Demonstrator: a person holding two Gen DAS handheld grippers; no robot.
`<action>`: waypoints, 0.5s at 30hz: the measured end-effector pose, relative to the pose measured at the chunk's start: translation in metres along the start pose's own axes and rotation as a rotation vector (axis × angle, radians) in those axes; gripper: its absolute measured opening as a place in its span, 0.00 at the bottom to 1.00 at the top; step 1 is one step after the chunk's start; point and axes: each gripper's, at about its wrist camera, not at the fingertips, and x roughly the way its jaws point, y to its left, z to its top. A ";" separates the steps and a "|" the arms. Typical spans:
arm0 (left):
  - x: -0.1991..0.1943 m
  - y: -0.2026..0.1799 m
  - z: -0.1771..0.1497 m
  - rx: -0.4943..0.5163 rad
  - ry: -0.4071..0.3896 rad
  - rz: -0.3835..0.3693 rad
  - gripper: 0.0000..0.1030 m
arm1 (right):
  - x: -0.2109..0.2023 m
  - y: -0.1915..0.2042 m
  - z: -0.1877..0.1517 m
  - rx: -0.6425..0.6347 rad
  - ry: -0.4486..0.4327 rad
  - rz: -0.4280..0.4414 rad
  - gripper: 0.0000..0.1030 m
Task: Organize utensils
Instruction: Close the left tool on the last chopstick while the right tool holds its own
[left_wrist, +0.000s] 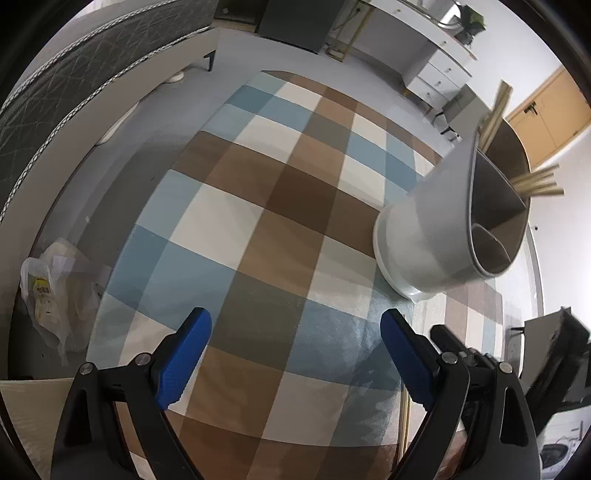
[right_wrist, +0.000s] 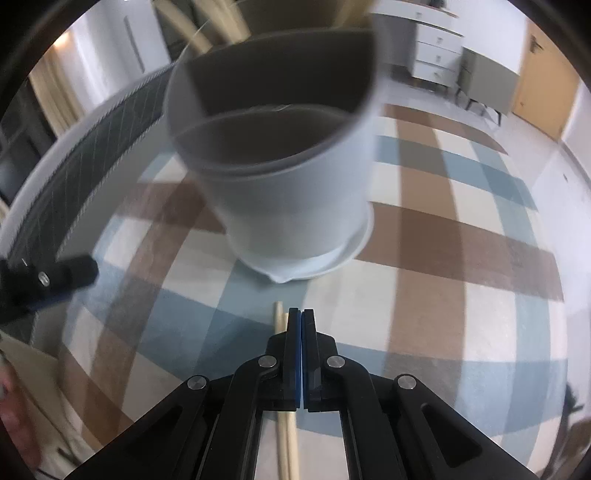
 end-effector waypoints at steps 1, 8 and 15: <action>0.001 -0.002 -0.002 0.009 0.002 0.003 0.87 | -0.002 -0.007 -0.001 0.029 0.001 0.022 0.00; -0.003 0.001 -0.007 -0.010 -0.014 0.027 0.87 | -0.002 -0.013 -0.006 0.046 0.042 0.105 0.03; -0.001 0.009 -0.006 -0.035 -0.006 0.032 0.87 | 0.012 0.008 -0.012 -0.063 0.104 0.033 0.06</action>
